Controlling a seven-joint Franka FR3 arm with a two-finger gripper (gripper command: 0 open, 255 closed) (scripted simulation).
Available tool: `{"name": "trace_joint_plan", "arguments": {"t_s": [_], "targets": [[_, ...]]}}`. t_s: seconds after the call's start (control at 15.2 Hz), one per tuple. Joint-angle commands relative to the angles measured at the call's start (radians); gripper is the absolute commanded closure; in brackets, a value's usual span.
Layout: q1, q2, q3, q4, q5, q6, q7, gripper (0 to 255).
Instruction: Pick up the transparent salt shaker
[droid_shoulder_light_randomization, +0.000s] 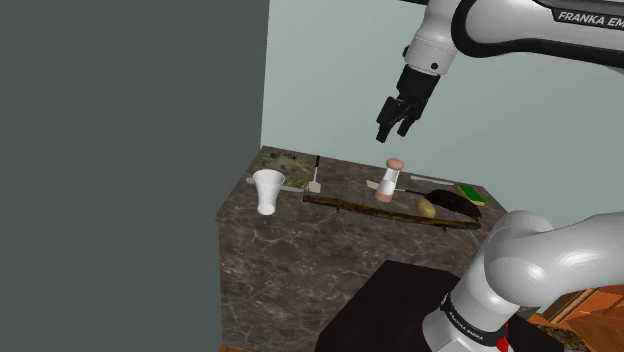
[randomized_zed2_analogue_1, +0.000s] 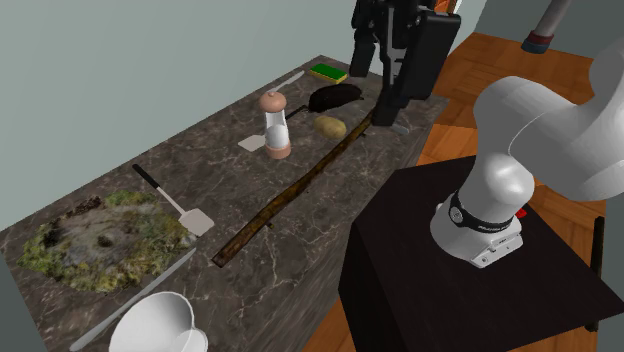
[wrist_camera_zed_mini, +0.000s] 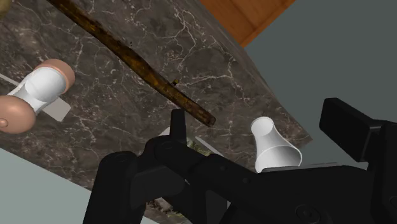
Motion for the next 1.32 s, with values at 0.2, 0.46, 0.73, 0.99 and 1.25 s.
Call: {"name": "trace_joint_plan", "arguments": {"t_s": [0.2,0.46,0.73,0.99,1.25], "targets": [[-0.023,0.033,-0.059,-0.021,-0.032,0.048,-0.055,0],[-0.053,0.094,-0.136,-0.033,-0.071,0.115,-0.126,0],[-0.08,0.173,-0.214,-0.027,-0.101,0.182,-0.198,0],[-0.101,0.268,-0.291,-0.003,-0.12,0.248,-0.27,0],[-0.116,0.377,-0.367,0.039,-0.122,0.311,-0.346,0]]}}
